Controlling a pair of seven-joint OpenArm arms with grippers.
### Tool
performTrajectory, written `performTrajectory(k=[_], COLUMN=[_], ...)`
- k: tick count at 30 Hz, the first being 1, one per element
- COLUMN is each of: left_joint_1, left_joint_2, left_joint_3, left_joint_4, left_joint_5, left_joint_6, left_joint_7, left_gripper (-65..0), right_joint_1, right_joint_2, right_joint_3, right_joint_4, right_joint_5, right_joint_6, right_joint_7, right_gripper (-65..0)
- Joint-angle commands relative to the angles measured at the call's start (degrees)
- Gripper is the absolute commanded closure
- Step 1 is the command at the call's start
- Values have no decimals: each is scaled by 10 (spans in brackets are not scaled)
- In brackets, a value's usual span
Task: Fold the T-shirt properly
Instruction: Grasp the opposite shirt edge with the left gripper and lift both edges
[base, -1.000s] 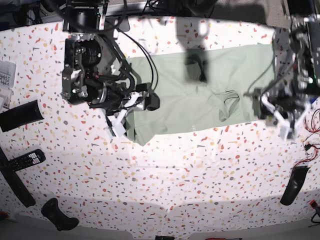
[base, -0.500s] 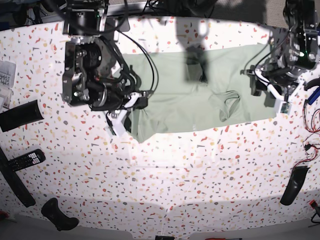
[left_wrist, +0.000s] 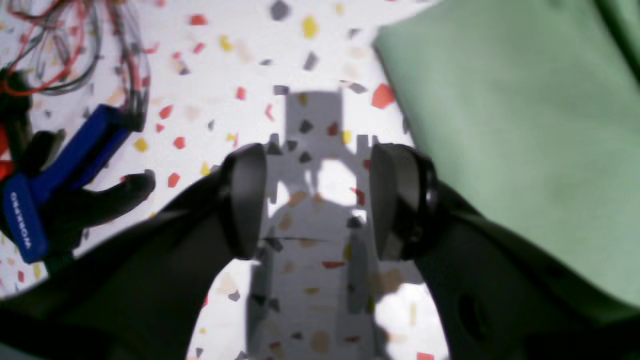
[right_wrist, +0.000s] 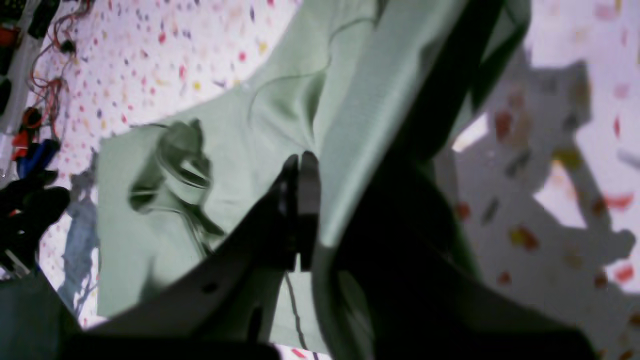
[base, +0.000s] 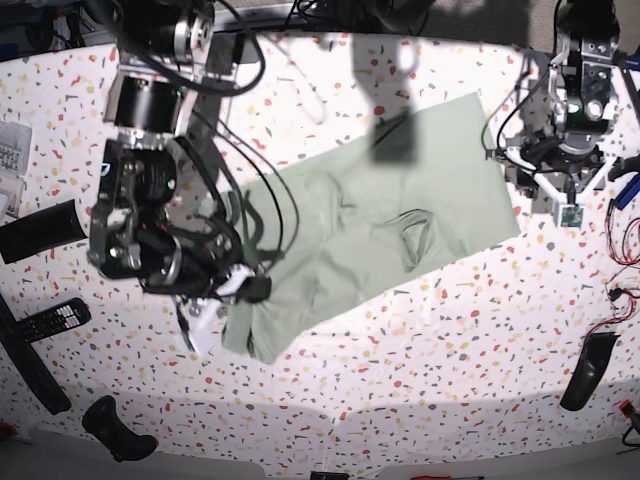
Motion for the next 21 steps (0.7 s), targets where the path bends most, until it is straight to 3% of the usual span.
performTrajectory(k=[1, 5, 9, 12, 16, 21], left_joint_1=[-2, 14, 21, 21, 19, 11], left_joint_2=[-5, 3, 49, 86, 104, 105], left_joint_3=[-2, -2, -2, -2, -2, -2], left_joint_4=[10, 6, -43, -82, -83, -83], left_joint_5=[1, -23, -21, 15, 25, 25], left_joint_6=[3, 3, 2, 2, 2, 0], left_joint_7=[-3, -9, -19, -41, -41, -40], left_gripper=[-307, -307, -307, -307, -307, -307], right_joint_1=[24, 48, 53, 52, 51, 52], right_joint_2=[2, -16, -53, -85, -128, -128], right_joint_3=[-3, -27, -82, -136, -200, -285], right_joint_4=[9, 9, 9, 9, 9, 9], right_joint_5=[15, 15, 14, 3, -32, -25], right_joint_6=[3, 3, 3, 3, 3, 1], right_joint_7=[11, 11, 11, 11, 11, 11], right_gripper=[0, 0, 0, 0, 0, 0])
